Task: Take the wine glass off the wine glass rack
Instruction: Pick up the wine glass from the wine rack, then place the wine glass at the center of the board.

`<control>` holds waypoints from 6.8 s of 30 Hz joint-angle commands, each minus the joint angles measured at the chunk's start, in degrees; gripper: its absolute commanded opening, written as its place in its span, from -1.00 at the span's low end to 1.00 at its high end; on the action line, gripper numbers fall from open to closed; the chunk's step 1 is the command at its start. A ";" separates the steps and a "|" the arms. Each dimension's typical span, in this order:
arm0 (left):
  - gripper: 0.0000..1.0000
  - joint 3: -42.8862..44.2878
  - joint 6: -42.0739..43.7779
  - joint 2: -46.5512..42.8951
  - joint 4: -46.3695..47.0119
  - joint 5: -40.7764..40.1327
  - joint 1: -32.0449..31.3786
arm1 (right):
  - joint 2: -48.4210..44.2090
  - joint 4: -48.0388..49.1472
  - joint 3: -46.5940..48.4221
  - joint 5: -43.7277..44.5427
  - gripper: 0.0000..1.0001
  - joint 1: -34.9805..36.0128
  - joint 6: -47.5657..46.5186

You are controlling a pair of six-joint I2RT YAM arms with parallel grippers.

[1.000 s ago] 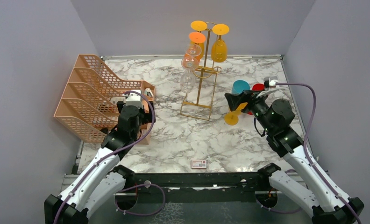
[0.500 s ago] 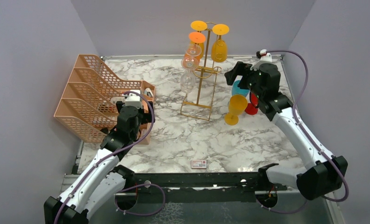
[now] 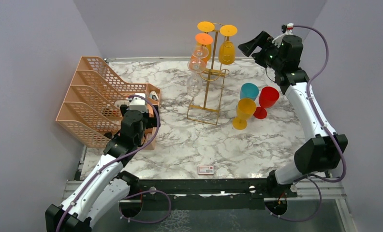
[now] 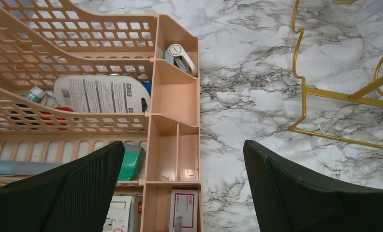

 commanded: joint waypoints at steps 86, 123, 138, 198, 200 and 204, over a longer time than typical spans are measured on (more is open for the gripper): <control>0.98 1.00 1.10 1.36 0.11 3.69 0.34 | 35.13 -11.35 46.48 0.33 -0.83 2.28 6.68; 0.98 1.09 1.46 0.23 -0.24 2.81 0.34 | 29.13 -6.31 42.71 6.87 -0.98 2.29 12.81; 0.98 0.98 1.41 -0.03 -0.38 2.55 0.33 | 26.05 -5.32 39.18 9.72 -0.98 2.29 11.26; 0.98 -1.48 -22.38 -10.99 1.57 25.54 0.31 | -35.38 0.91 -30.36 -46.34 -0.98 2.39 3.00; 0.96 -4.00 -27.57 -13.22 6.01 31.26 0.36 | -35.07 1.47 -33.23 -48.70 -0.98 2.87 2.90; 0.82 -8.78 -38.26 -13.95 14.60 41.14 0.27 | -34.09 -1.06 -36.39 -48.62 -0.98 4.92 -0.27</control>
